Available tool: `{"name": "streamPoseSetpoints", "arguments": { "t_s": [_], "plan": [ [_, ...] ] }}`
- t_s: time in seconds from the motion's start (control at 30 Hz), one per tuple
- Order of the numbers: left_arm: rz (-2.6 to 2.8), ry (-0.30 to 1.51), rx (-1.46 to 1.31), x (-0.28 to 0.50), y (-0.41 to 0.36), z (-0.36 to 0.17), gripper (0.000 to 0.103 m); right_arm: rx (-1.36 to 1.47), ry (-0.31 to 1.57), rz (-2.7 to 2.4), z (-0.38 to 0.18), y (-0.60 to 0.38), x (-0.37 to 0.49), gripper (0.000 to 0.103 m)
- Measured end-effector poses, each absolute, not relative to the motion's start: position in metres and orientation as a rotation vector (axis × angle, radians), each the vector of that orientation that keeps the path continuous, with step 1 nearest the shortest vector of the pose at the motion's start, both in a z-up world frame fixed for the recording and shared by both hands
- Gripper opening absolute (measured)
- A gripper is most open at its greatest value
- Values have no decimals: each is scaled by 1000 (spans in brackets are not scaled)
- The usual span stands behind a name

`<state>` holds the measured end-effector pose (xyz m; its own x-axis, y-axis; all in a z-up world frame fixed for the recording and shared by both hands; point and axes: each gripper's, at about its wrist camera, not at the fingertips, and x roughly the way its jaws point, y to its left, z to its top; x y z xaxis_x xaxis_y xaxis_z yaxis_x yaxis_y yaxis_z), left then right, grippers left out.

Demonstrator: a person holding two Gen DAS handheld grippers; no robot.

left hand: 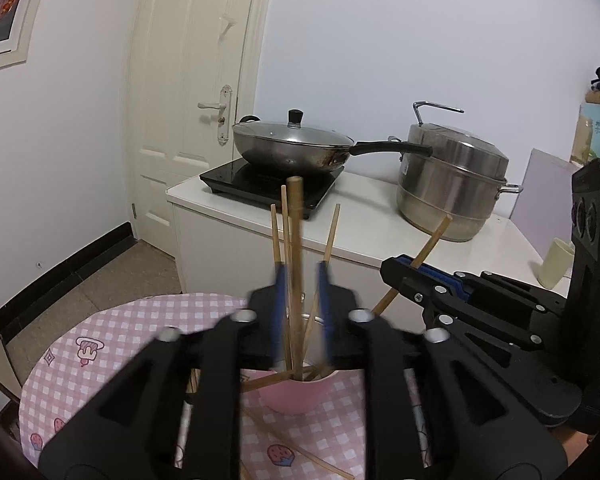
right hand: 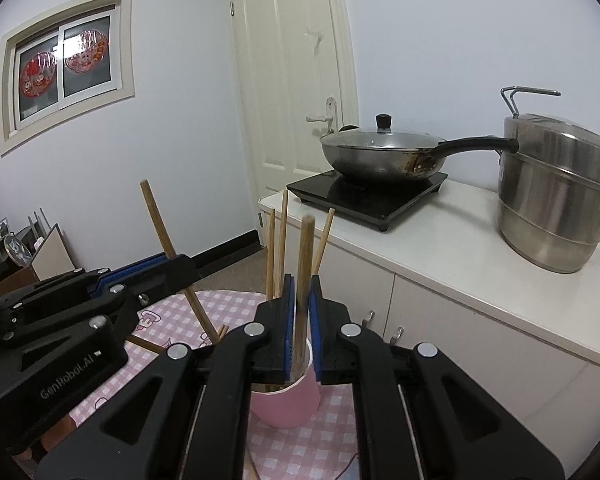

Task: Organize utensils
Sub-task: 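Open both tools to release the chopsticks into the pink cup, then move both tools down to the remaining chopsticks on the table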

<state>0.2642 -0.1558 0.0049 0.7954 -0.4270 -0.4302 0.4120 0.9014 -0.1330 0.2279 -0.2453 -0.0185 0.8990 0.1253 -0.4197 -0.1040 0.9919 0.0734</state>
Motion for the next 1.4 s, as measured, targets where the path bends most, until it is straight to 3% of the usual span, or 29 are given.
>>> {"name": "streamPoseSetpoints", "arguments": {
  "t_s": [0.33, 0.47, 0.83, 1.17, 1.4],
  "plan": [
    [-459, 460, -36, 244, -146, 15, 29, 48, 408, 126, -9, -242, 203, 23],
    [-436, 444, -44, 231, -134, 19, 47, 46, 396, 136, -4, -237, 190, 28],
    [-375, 467, -48, 195, -72, 7, 47, 16, 381, 186, -11, -214, 153, 32],
    [-356, 599, -58, 197, -36, -49, 48, -12, 473, 199, -64, -193, 154, 32],
    [-388, 810, -73, 227, -38, -111, 48, 3, 601, 197, -117, -189, 174, 32]
  ]
}}
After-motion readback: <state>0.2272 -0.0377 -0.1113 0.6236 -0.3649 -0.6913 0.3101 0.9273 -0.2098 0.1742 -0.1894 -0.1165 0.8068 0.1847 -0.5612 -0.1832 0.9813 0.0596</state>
